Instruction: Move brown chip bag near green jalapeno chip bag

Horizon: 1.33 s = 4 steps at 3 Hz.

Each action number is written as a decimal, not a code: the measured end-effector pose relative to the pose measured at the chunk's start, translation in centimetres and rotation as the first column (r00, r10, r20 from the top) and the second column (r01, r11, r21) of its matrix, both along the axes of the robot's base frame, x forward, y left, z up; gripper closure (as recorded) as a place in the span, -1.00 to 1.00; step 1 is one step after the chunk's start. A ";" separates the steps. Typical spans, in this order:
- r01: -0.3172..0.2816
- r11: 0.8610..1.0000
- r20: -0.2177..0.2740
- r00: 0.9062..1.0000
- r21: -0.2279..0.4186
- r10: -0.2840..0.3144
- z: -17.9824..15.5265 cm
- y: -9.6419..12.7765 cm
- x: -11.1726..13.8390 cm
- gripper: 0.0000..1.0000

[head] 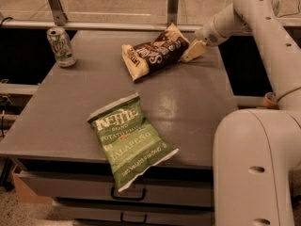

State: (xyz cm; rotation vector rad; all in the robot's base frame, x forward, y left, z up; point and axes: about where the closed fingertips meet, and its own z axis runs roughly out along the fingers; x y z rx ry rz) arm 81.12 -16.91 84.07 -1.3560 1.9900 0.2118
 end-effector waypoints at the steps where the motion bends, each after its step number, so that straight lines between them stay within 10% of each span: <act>1: -0.010 1.000 -0.022 1.000 0.025 0.010 1.4 0.6 -1.3 -1.00; 4: -0.082 0.991 -0.051 0.995 0.109 0.087 2.0 3.0 -3.0 -1.00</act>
Offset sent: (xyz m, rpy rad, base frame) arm -0.0466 0.0129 0.0642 0.0854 0.0555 0.0320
